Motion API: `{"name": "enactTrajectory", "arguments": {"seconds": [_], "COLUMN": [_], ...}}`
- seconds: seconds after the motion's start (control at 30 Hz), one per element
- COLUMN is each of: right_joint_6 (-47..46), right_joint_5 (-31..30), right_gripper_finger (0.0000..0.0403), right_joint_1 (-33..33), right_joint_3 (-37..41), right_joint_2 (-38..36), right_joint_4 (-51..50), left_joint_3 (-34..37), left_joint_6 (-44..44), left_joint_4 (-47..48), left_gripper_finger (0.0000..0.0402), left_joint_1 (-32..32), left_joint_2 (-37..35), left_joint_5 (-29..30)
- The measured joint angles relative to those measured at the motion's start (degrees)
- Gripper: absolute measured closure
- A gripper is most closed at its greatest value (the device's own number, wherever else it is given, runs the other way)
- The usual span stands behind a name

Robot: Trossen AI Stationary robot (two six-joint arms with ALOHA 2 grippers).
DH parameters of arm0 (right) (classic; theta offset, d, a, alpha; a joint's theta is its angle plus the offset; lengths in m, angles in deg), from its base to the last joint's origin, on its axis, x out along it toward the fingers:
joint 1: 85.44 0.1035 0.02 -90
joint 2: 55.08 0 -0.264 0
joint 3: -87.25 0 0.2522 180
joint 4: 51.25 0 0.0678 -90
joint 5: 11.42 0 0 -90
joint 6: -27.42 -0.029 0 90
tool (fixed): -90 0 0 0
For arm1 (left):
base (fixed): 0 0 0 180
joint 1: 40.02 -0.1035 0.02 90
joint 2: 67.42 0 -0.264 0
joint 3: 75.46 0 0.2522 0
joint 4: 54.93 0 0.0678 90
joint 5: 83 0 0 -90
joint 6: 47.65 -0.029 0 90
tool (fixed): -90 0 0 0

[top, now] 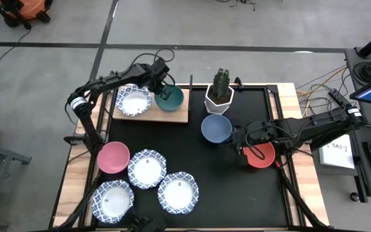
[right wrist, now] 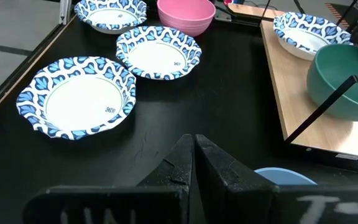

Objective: Place and stack bowls onto a shelf
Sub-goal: Put the green bowl on the shelf, then stack the pink bowl on top of the green bowl on the shelf

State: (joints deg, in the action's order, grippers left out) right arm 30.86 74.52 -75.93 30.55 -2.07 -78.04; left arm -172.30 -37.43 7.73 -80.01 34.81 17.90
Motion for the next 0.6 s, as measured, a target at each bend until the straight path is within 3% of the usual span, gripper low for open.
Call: {"name": "enactTrajectory", "arguments": {"seconds": [0.33, 0.6], "right_joint_6": [-1.26, -2.14], "right_joint_5": [-0.01, -0.04], "right_gripper_finger": [0.0394, 0.0394], "right_joint_1": [0.0, 0.0], "right_joint_3": [0.0, 0.0], "right_joint_2": [0.0, 0.0], "right_joint_4": [0.04, 0.06], "left_joint_3": [0.21, 0.23], "left_joint_6": [-0.41, -2.21], "left_joint_4": [-0.35, -0.37], "left_gripper_finger": [0.0383, 0.0325], "left_joint_1": [0.14, 0.14], "left_joint_2": [-0.02, -0.04], "left_joint_5": [0.02, 0.02]}}
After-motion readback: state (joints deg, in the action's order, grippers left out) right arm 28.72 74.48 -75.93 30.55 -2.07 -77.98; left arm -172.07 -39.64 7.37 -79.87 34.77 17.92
